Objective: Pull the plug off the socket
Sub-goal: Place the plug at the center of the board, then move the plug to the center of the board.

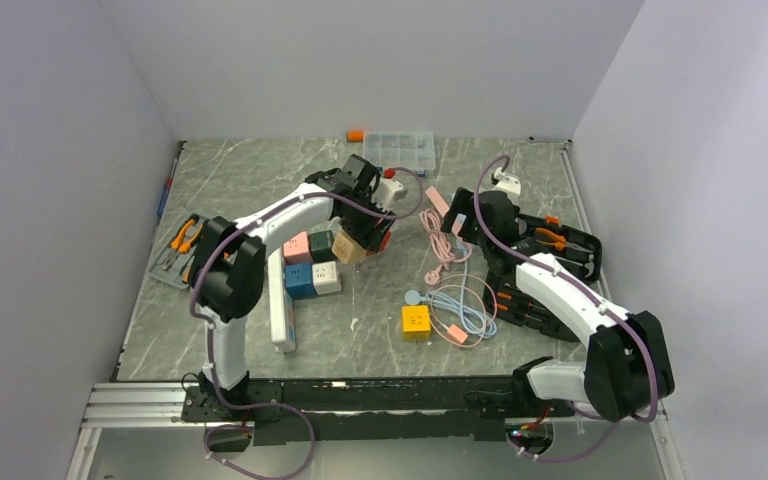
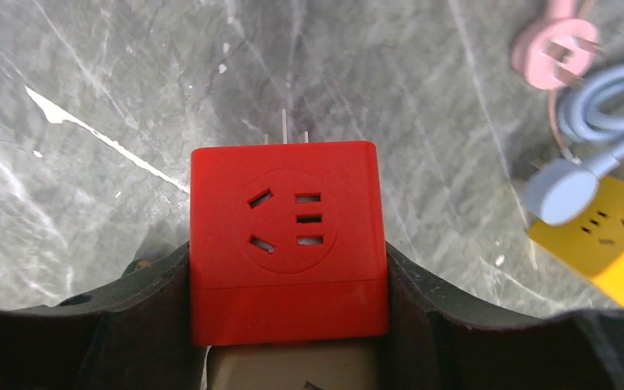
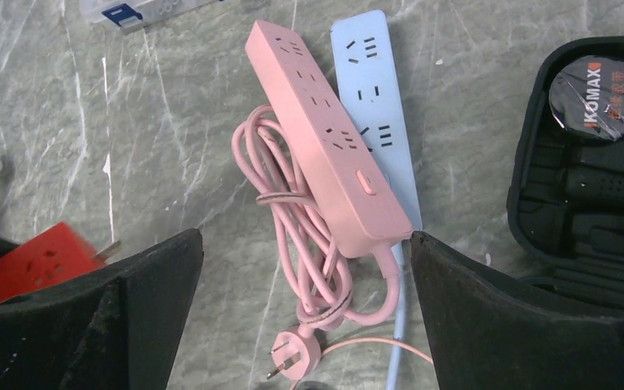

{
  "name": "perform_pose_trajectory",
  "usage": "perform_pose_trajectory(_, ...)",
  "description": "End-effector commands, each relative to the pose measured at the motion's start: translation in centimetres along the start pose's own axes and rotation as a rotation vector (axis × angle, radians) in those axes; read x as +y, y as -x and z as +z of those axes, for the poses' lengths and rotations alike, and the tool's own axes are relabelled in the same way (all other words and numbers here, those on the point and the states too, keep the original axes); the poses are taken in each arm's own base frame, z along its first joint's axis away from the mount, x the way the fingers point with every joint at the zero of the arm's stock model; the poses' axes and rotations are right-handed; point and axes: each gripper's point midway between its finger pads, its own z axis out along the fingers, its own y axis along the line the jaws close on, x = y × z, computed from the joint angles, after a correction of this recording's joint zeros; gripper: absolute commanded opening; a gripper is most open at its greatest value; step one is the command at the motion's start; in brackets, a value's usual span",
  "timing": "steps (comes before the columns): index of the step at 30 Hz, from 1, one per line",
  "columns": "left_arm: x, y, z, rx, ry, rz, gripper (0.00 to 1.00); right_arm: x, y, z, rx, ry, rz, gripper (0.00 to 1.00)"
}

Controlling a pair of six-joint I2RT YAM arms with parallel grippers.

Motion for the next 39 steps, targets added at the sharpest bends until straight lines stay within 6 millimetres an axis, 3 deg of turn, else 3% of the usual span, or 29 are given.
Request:
perform_pose_trajectory(1, 0.6, 1.3, 1.6, -0.040, -0.040, -0.180, 0.62, -0.3, 1.2, -0.9, -0.048, -0.006, 0.019, 1.00)
perform_pose_trajectory(3, 0.6, 1.0, 2.4, -0.022, -0.052, -0.201, 0.93, -0.3, 0.8, -0.9, -0.043, 0.001, 0.024, 1.00)
perform_pose_trajectory(4, 0.6, 0.9, 2.6, -0.018, -0.055, -0.205, 0.99, -0.2, 0.7, -0.8, -0.043, 0.007, 0.025, 1.00)
perform_pose_trajectory(7, 0.9, 1.6, 2.0, -0.039, -0.070, -0.221, 1.00, -0.1, 0.4, -0.7, -0.034, 0.016, 0.021, 1.00)
perform_pose_trajectory(10, 1.6, 2.9, 0.0, -0.083, -0.082, -0.271, 0.99, 0.1, 0.1, -0.4, -0.021, 0.022, 0.016, 1.00)
perform_pose_trajectory(15, 3.4, 5.4, -6.3, -0.236, -0.181, -0.341, 1.00, 1.5, -0.4, -0.1, 0.007, 0.078, -0.004, 1.00)
perform_pose_trajectory(19, 4.1, 5.8, -11.3, -0.321, -0.282, -0.313, 0.99, 5.1, -1.2, 0.3, 0.035, 0.155, -0.101, 1.00)
perform_pose_trajectory(22, 4.7, 4.2, -13.0, -0.269, -0.265, -0.237, 0.99, 8.5, -1.8, 1.8, 0.088, 0.204, -0.206, 1.00)
perform_pose_trajectory(29, 6.1, -2.2, -14.7, -0.098, -0.060, -0.123, 1.00, 15.4, -2.7, 7.0, 0.177, 0.284, -0.281, 1.00)
perform_pose_trajectory(34, 5.6, -5.5, -16.2, -0.084, 0.037, -0.054, 0.99, 18.0, -6.1, 10.3, 0.234, 0.288, -0.351, 1.00)
perform_pose_trajectory(39, 5.2, -7.6, -17.5, -0.056, 0.091, -0.016, 1.00, 19.0, -9.5, 12.2, 0.283, 0.278, -0.403, 1.00)
